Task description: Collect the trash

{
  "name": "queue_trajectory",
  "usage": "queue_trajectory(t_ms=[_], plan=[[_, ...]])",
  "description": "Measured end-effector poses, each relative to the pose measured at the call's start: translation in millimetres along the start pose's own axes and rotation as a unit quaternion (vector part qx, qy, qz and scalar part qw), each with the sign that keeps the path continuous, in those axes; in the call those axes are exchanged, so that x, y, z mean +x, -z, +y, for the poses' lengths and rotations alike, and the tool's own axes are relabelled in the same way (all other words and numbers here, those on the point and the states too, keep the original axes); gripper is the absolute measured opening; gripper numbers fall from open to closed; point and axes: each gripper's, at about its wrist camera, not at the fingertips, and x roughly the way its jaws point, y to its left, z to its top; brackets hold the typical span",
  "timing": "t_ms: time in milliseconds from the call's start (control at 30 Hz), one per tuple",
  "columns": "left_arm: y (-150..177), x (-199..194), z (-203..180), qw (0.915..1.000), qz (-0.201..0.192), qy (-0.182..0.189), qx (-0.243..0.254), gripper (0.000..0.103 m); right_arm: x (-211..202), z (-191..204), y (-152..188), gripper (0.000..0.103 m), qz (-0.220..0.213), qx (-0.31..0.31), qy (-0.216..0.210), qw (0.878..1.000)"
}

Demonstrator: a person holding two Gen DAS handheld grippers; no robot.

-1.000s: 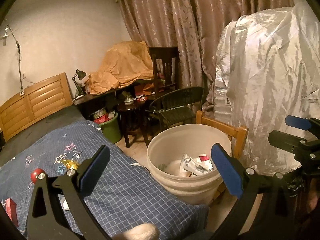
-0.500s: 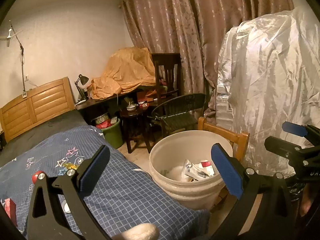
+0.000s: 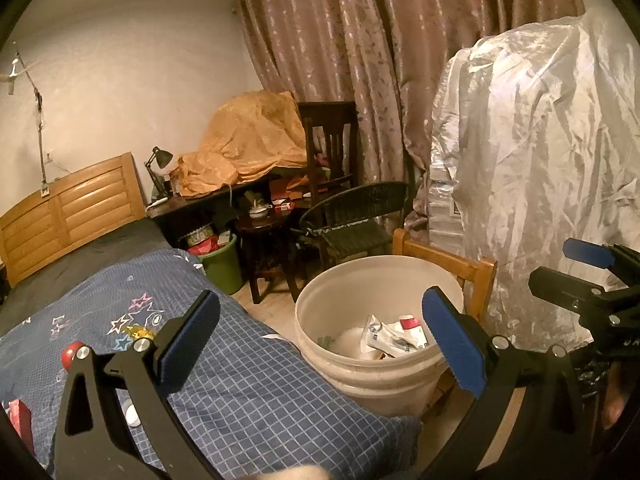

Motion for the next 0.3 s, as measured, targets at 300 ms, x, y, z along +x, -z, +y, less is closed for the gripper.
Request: queue_trajectory(t_ms=[300], plan=[[3.3, 3.9, 1.2, 0.9999, 0.013, 0.001, -0.007, 0.098, 0.5, 0.7, 0.4, 0.098, 0.0, -0.001, -0.002, 1.0]])
